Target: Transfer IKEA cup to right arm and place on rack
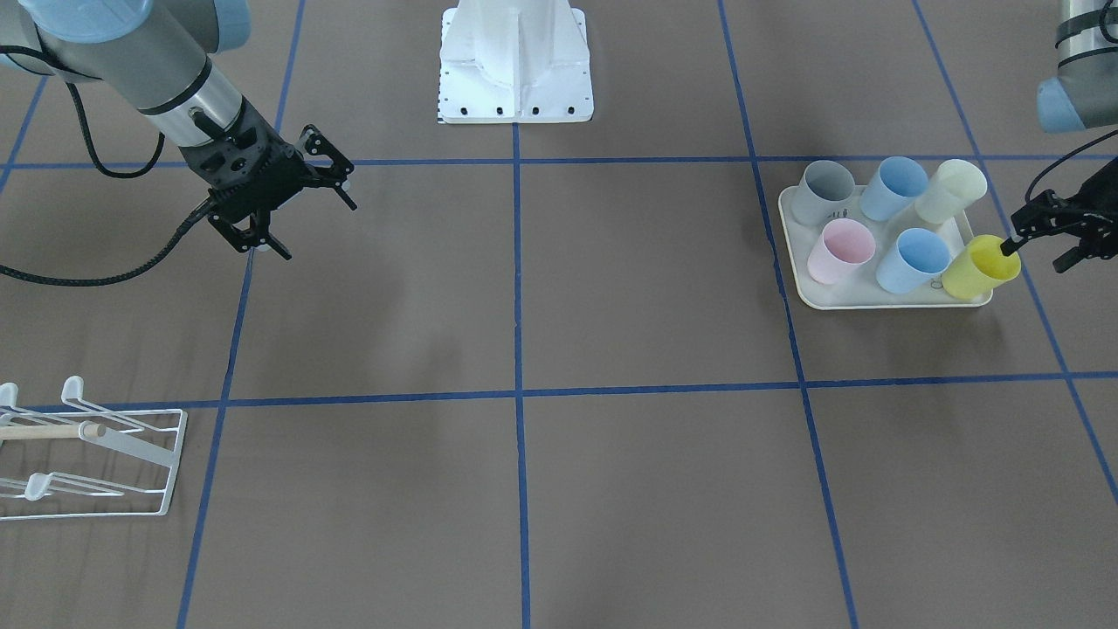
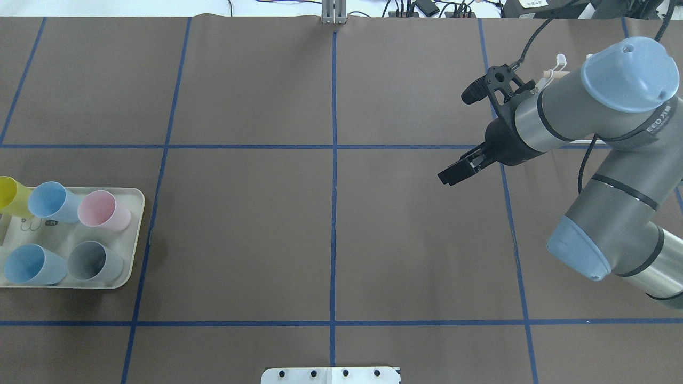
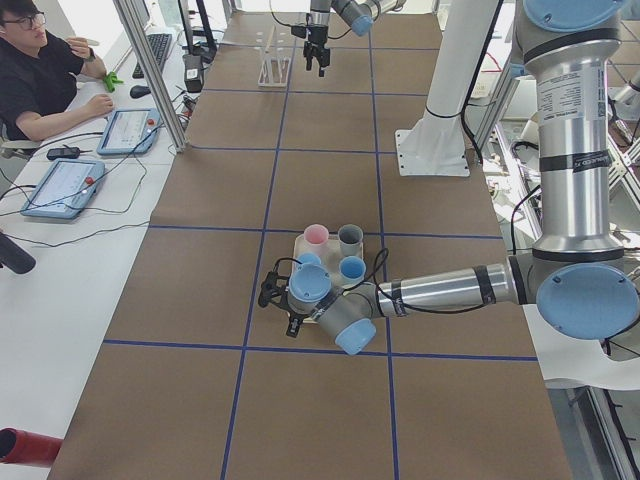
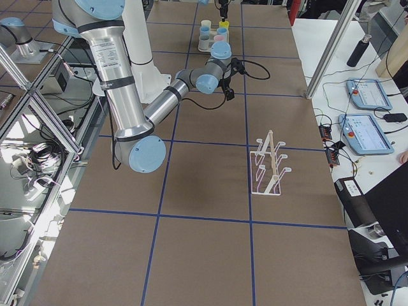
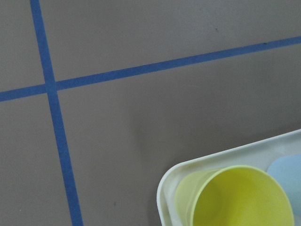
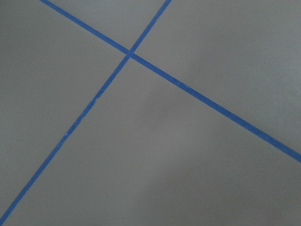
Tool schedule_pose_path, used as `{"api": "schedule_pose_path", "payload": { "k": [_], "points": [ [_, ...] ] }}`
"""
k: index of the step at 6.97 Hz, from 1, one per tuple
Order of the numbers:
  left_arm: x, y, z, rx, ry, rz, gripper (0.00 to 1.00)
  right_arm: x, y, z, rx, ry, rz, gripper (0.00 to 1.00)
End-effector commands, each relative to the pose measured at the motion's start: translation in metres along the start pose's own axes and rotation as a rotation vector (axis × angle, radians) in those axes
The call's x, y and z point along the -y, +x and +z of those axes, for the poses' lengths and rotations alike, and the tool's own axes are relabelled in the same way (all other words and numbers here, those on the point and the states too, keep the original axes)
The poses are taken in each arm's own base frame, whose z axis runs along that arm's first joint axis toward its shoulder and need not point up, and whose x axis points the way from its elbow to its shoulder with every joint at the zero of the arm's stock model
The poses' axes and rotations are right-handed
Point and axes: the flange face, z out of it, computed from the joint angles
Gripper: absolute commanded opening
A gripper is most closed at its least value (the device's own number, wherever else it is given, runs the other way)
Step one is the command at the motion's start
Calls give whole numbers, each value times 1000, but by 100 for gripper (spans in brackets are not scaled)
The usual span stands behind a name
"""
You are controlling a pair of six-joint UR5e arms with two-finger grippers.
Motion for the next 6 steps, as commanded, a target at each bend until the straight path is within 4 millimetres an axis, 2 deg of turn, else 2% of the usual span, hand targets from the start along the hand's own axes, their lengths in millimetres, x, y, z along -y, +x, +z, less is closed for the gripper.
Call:
{"api": "schedule_pose_path", "payload": {
  "k": [1, 2, 3, 6],
  "points": [
    [1, 1, 0, 0, 1, -13, 46, 0, 1, 2, -1, -3, 1, 100],
    [1, 1, 0, 0, 2, -13, 37, 0, 1, 3, -1, -5, 2, 100],
    [2, 2, 0, -1, 3, -12, 34, 0, 2, 5, -4, -8, 2, 100],
    [5, 11, 0, -11, 4, -5, 33, 0, 3, 6, -9, -8, 4, 100]
  ]
}}
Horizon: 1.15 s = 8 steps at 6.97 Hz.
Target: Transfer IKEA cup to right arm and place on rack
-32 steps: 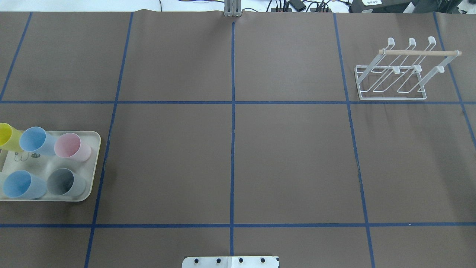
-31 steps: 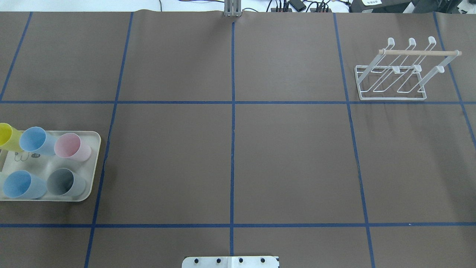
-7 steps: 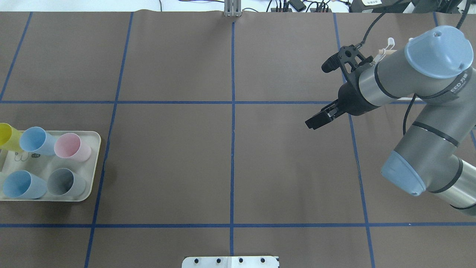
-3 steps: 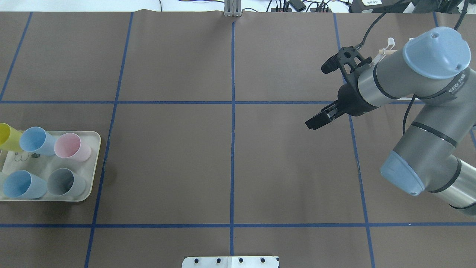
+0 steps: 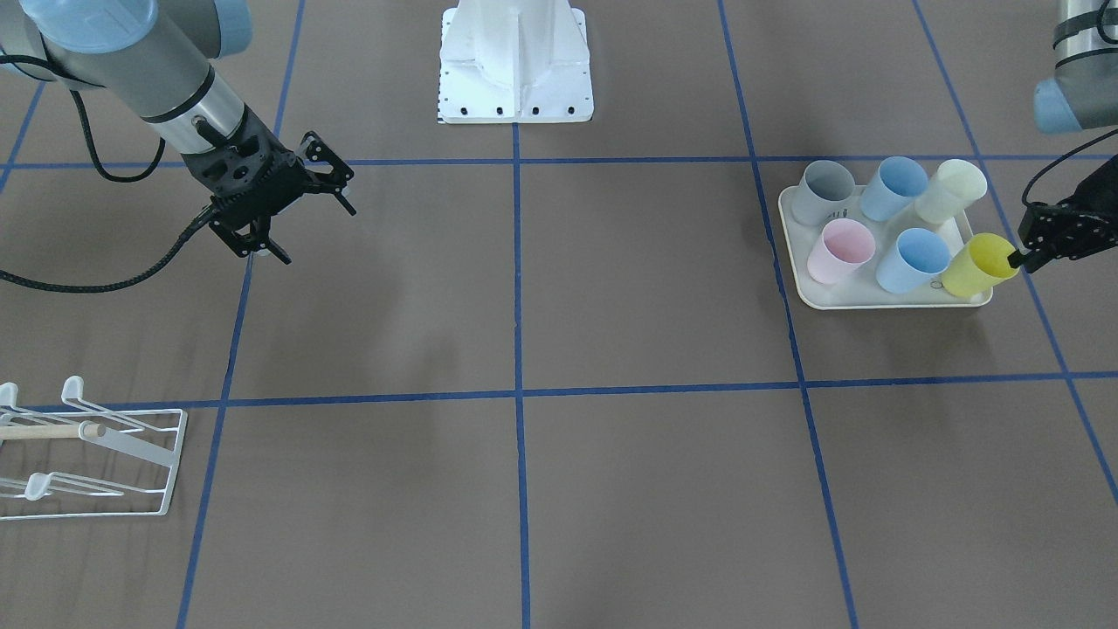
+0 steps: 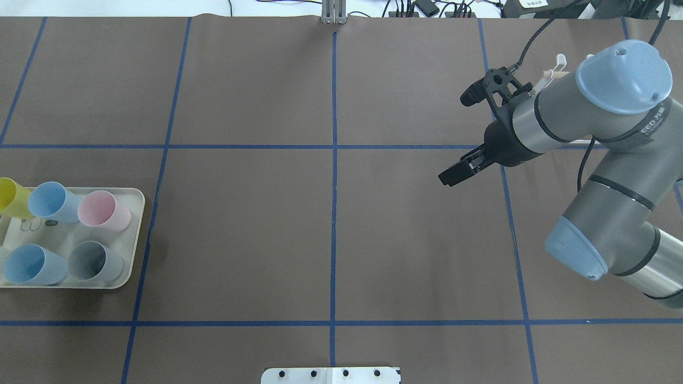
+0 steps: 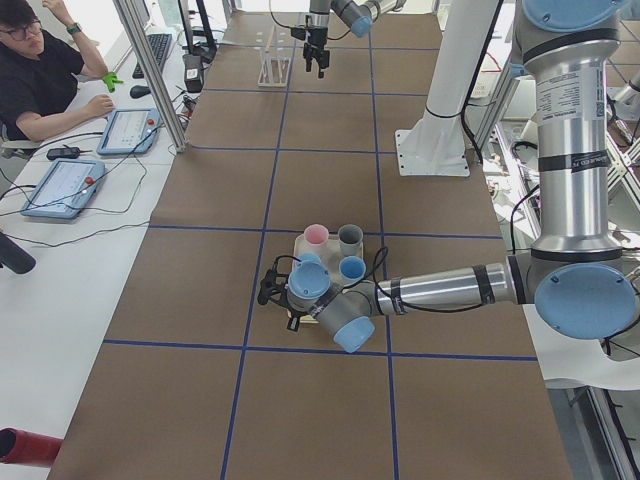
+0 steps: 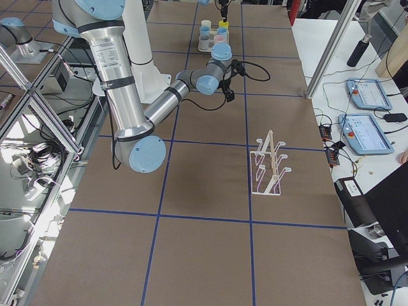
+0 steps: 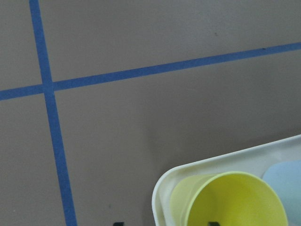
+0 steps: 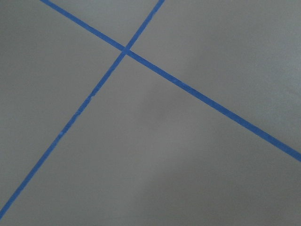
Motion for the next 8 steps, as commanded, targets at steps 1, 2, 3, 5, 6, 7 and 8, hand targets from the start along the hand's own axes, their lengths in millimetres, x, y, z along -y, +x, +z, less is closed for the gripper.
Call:
{"api": "schedule_pose_path", "payload": {
  "k": [1, 2, 3, 5, 6, 7, 8],
  "points": [
    [2, 7, 2, -7, -3, 6, 27, 0, 0, 0, -1, 0, 0, 100],
    [2, 9, 2, -9, -2, 8, 13, 0, 0, 0, -1, 0, 0, 100],
    [2, 9, 1, -7, 0, 4, 0, 0, 0, 0, -1, 0, 0, 100],
    [1, 8, 1, -7, -1, 15, 0, -2, -7, 15, 13, -25, -21, 100],
    [3, 13, -4, -10, 10, 24, 0, 9, -15, 14, 20, -13, -30, 100],
    [6, 18, -10, -15, 20, 32, 0, 18, -23, 11, 29, 2, -47, 100],
    [10, 18, -20, -17, 40, 32, 0, 24, -35, 12, 40, 11, -84, 99]
  ]
}}
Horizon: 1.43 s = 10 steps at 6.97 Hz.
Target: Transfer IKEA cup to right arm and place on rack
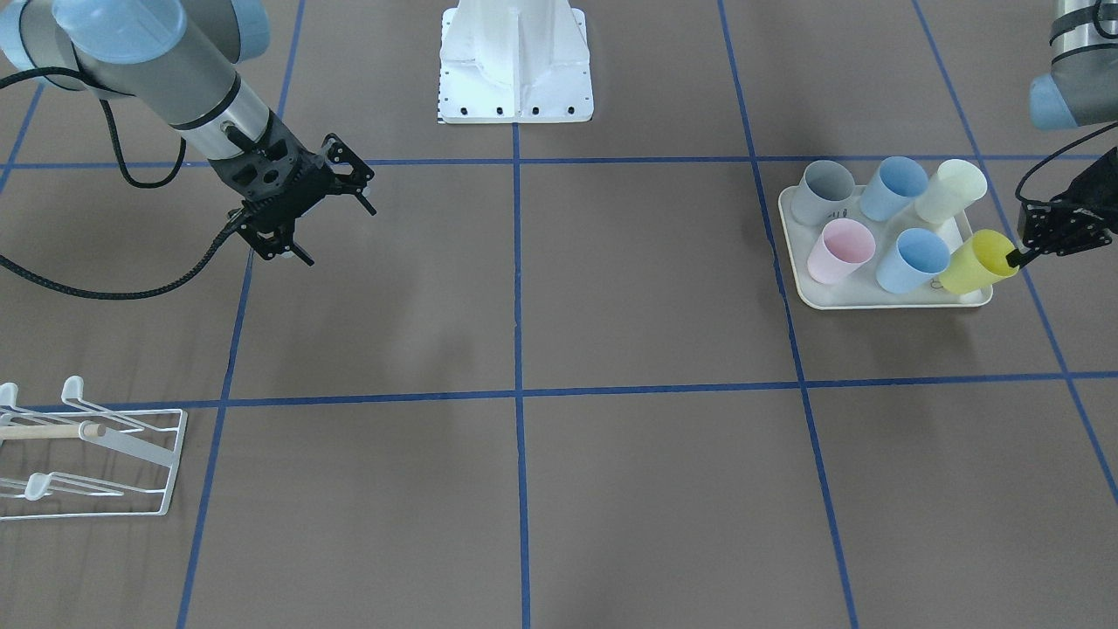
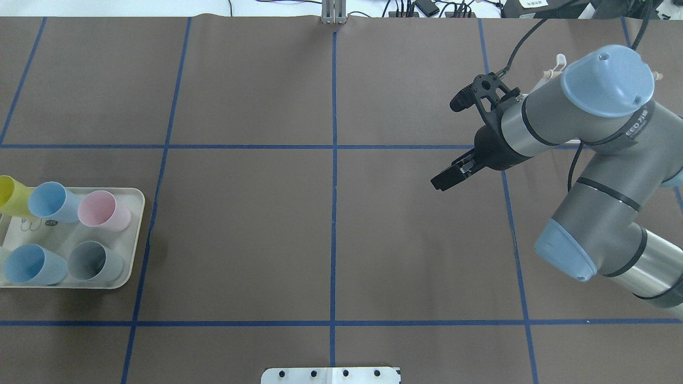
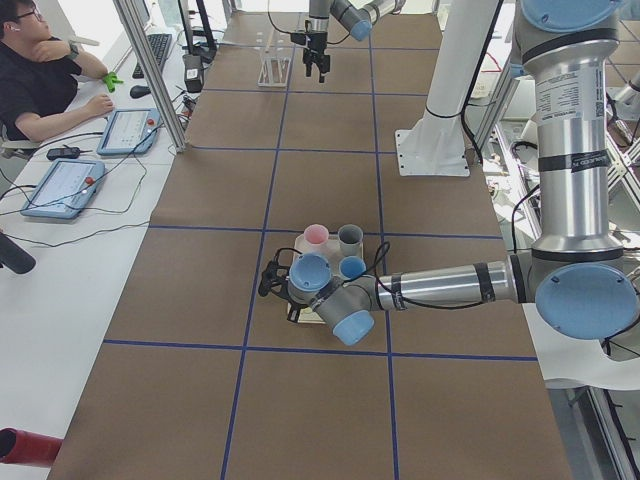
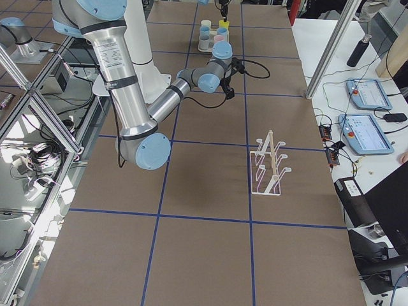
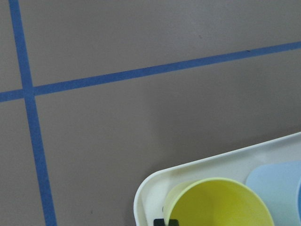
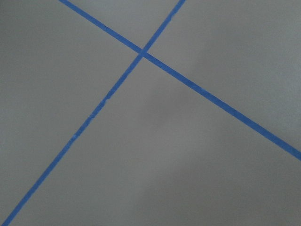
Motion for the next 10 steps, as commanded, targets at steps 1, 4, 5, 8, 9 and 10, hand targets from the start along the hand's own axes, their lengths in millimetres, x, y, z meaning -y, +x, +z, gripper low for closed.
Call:
{"api": "schedule_pose_path", "payload": {
  "k": [1, 4, 5, 8, 9, 10],
  "points": [
    [7, -3, -20, -1, 38, 19, 0, 24, -31, -1, 8, 53, -75, 99],
    [29, -22, -73, -55, 33, -10, 0, 26, -50, 73, 143, 302, -294, 99],
    [60, -12, -100, -121, 35, -62, 0, 21, -43, 84, 174, 389, -335, 99],
    [123, 80, -166, -323, -23, -327, 0, 7, -73, 103, 174, 586, -458, 99],
    [133, 117, -184, -342, -16, -369, 0, 8, -84, 105, 164, 603, -557, 99],
    [132, 155, -185, -373, -30, -363, 0, 15, -106, 110, 178, 616, -573, 99]
  ]
}}
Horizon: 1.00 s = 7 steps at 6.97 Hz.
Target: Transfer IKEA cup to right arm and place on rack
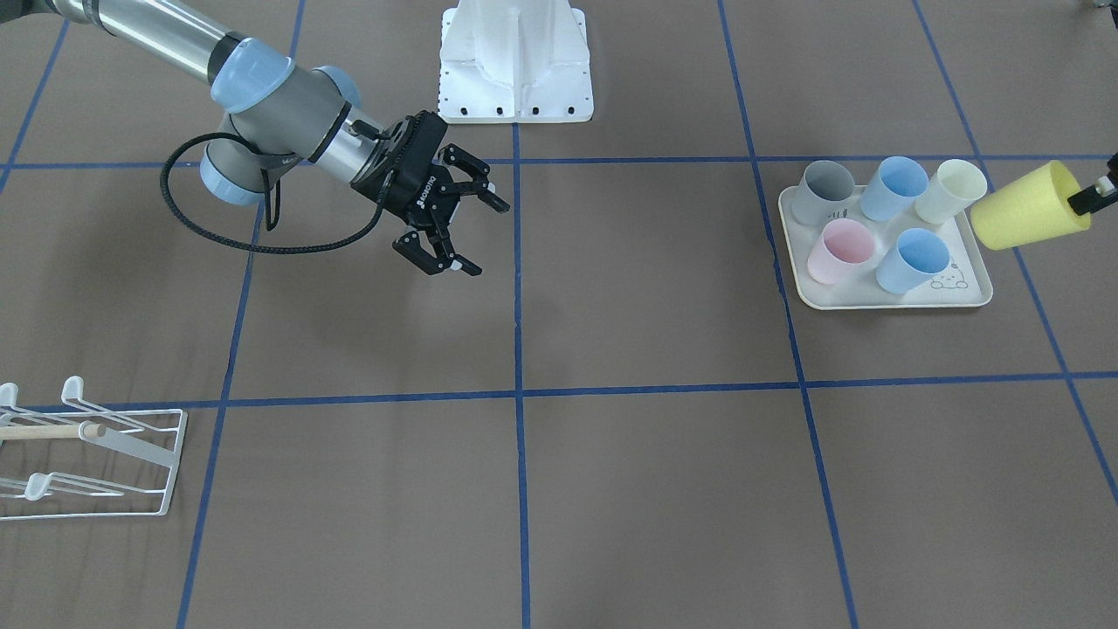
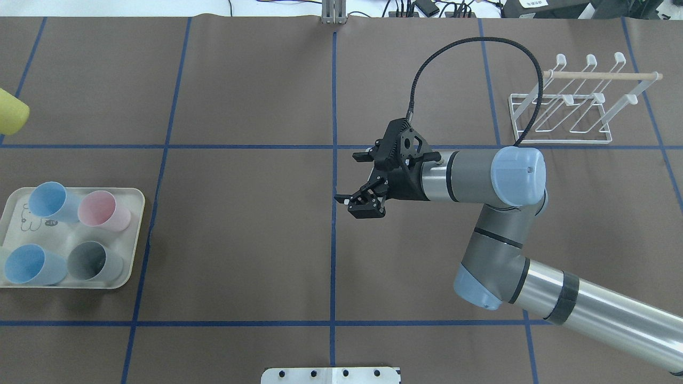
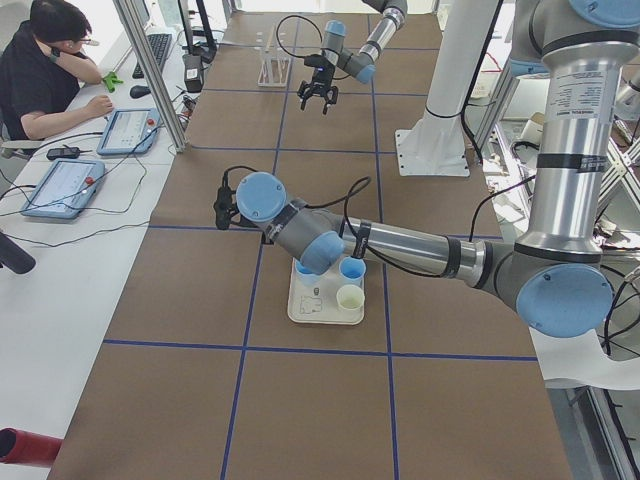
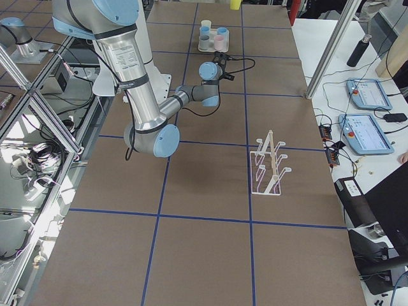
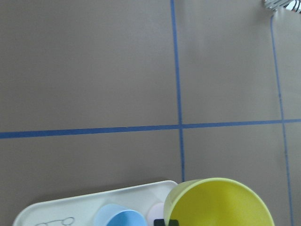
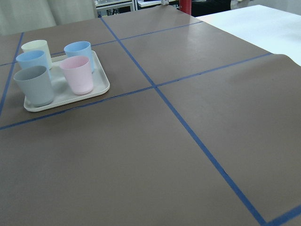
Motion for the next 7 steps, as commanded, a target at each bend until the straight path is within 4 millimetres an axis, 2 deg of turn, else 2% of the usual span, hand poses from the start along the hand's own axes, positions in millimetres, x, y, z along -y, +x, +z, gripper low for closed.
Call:
{"api": "schedule_pose_path", "payload": {
  "k": [1, 2, 4, 5, 6, 7],
  "points": [
    [-23, 81, 33, -69, -63, -16, 0, 15, -27, 23, 10, 36, -40, 96],
    [-20, 111, 60, -92, -94, -23, 0, 13, -25, 24, -18, 43, -48, 98],
    [-16, 159, 111, -87, -94, -26, 0, 15, -33, 25, -4, 59, -49, 98],
    [-19, 192, 133, -104, -64, -74, 0, 18, -32, 24, -12, 68, -45, 98],
    [-36, 206, 165, -153, -32, -111, 0, 18, -31, 24, -16, 68, -48, 98],
    [-49, 210, 188, -203, -19, -138, 0, 17, -30, 23, -19, 67, -49, 98]
  ]
}}
